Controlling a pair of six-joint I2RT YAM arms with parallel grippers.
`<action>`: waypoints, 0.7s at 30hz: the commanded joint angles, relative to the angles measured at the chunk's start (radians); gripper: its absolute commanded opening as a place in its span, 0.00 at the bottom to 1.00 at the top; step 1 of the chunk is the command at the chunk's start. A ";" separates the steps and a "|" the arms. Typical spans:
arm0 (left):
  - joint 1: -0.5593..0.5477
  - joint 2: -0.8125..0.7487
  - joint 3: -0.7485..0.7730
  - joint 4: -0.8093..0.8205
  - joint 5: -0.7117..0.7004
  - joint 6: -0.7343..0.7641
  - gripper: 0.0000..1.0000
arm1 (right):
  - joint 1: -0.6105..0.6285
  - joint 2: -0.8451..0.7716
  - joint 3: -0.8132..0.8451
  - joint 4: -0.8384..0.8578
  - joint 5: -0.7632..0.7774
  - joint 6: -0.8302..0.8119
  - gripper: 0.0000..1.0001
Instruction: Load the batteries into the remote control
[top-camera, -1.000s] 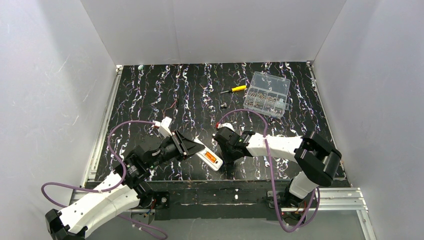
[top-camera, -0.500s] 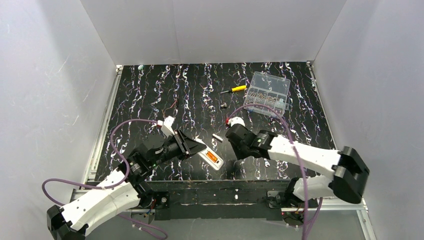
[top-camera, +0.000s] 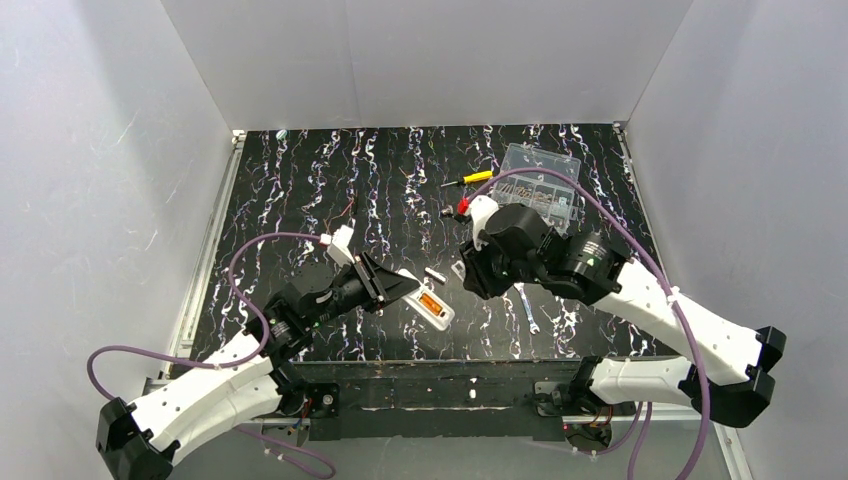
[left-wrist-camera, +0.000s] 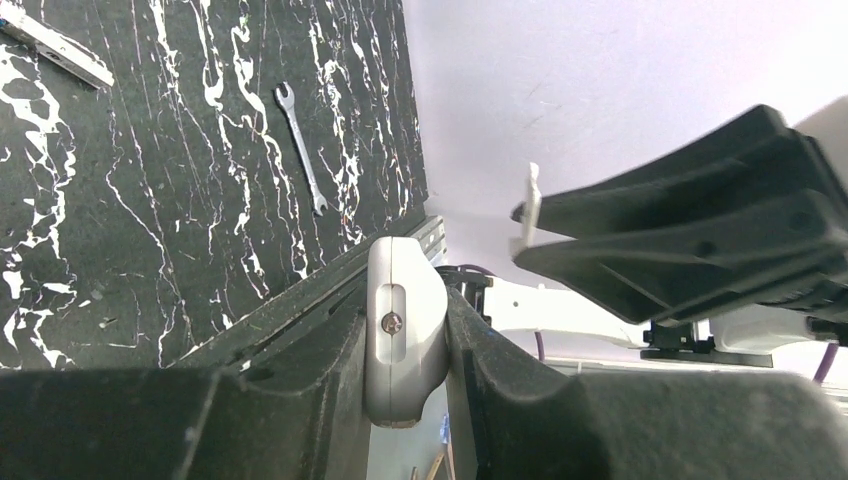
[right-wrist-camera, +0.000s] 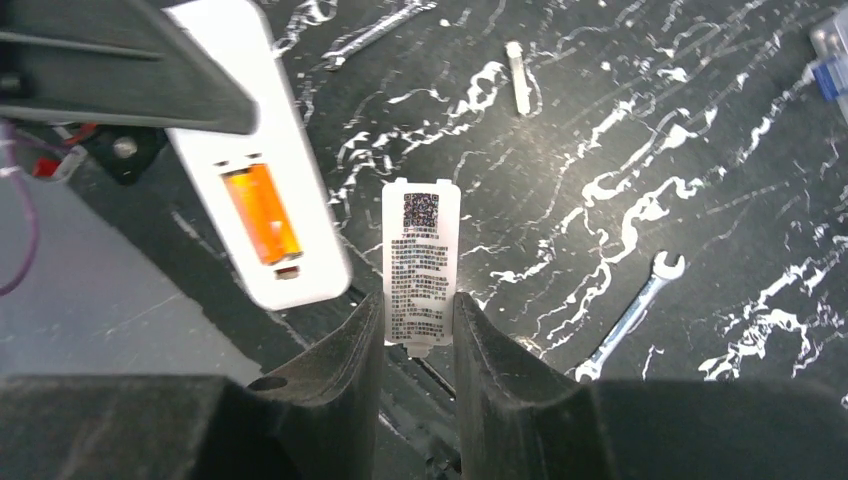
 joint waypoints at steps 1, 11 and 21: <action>0.005 0.010 0.019 0.105 -0.004 0.002 0.00 | 0.008 0.029 0.112 -0.074 -0.124 -0.056 0.23; 0.005 0.006 0.030 0.094 -0.041 0.006 0.00 | 0.066 0.123 0.231 -0.157 -0.104 -0.060 0.22; 0.006 0.016 0.033 0.122 -0.038 -0.010 0.00 | 0.112 0.177 0.244 -0.120 -0.142 -0.093 0.21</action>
